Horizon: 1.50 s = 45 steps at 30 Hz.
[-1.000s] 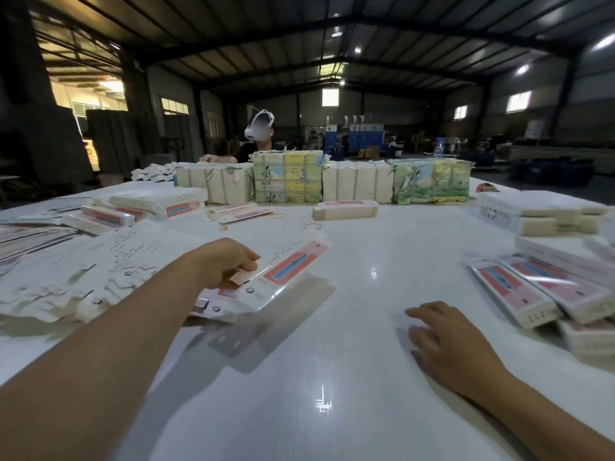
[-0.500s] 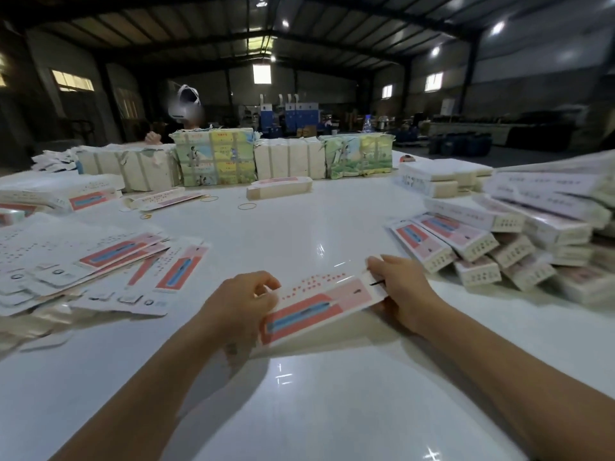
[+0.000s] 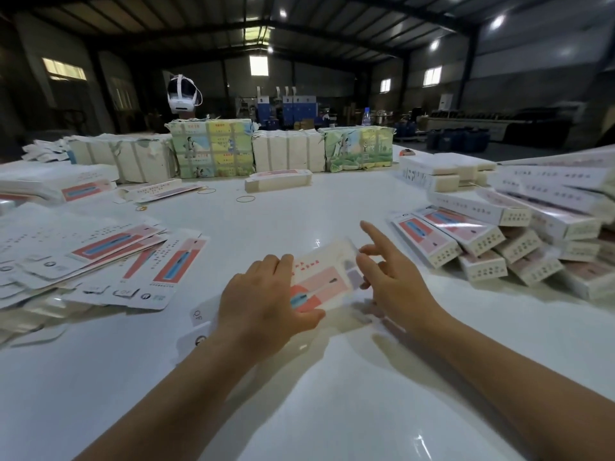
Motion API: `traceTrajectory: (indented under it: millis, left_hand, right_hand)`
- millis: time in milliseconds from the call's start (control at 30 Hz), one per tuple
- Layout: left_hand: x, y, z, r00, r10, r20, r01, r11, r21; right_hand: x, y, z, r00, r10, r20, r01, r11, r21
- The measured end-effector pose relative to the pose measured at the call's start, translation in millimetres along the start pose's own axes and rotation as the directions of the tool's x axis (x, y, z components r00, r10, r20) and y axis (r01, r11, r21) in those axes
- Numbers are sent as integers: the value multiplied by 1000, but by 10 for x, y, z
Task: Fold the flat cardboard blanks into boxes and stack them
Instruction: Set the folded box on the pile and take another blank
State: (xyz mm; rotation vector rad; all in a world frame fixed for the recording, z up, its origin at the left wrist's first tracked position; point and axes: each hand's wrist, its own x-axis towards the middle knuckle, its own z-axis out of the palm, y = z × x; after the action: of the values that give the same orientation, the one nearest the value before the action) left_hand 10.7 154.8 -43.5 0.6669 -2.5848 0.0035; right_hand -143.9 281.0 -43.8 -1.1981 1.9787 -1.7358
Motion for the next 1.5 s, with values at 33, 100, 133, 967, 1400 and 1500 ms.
traceTrajectory:
  millis: [33,100,133,967,1400,1500]
  left_hand:
    - [3,-10,-7,999,-27,-17,26,999,-23]
    - [7,-6,-13,996,-65,-59,63,997,-43]
    - [1,8,-12,994,-74,-80,72,997,-31]
    - [15,-27,-102,1000,19,-20,-20,998,-58]
    - [33,-135,-49,994,-73,77,91,959,-268]
    - [28,-151,-80,993,-118,16,117,946,-302]
  right_hand:
    - [-6,13,8,999,-51,18,52,994,-95]
    - [-19,20,38,994,-89,70,104,965,-243]
    - [-30,26,54,991,-89,102,116,947,-300]
    - [-95,-39,79,935,69,348,-116,986,117]
    - [-55,-31,81,998,62,-10,-60,990,131]
    - [-41,-30,33,974,-33,-225,49,996,69]
